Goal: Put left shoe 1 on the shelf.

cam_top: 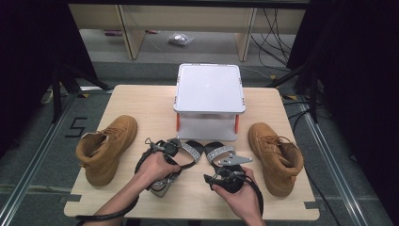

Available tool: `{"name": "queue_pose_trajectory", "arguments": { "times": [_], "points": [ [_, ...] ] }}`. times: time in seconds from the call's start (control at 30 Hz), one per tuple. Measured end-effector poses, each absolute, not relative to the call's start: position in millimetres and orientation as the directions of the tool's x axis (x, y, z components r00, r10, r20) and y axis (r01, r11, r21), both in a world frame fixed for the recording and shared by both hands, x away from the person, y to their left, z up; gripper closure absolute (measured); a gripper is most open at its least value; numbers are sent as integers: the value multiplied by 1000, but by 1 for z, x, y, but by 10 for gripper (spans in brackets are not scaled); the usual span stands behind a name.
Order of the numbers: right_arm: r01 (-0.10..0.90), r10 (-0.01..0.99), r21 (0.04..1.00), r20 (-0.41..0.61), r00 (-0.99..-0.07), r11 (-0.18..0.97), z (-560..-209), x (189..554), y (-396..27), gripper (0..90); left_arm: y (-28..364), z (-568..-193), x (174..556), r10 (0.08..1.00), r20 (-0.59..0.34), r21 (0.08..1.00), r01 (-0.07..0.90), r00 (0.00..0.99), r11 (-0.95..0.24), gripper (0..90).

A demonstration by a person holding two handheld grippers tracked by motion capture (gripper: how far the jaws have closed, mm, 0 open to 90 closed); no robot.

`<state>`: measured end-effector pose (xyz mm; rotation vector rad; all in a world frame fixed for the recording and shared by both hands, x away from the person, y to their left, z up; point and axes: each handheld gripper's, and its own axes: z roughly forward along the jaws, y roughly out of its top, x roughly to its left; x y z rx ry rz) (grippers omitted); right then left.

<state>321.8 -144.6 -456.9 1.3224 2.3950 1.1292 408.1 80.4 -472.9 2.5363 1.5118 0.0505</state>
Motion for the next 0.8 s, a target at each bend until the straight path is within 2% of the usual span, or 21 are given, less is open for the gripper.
{"name": "queue_pose_trajectory", "arguments": {
  "times": [0.13,0.27,0.37,0.47,0.8],
  "points": [
    [643,778,702,204,-594,307,-457,323,-145,495,81,-472,409,881,-76,243,866,467,-438,421],
    [641,783,701,192,-592,313,-456,323,-146,495,83,-470,410,882,-65,258,861,468,-438,422],
    [648,787,696,196,-586,309,-456,322,-146,495,85,-467,410,891,-93,286,869,444,-403,422],
    [647,788,700,198,-583,303,-455,321,-146,495,87,-461,412,892,-104,272,875,441,-401,422],
    [633,772,711,203,-603,308,-455,323,-147,496,90,-451,423,908,-135,357,874,396,-329,422]
  ]
}}
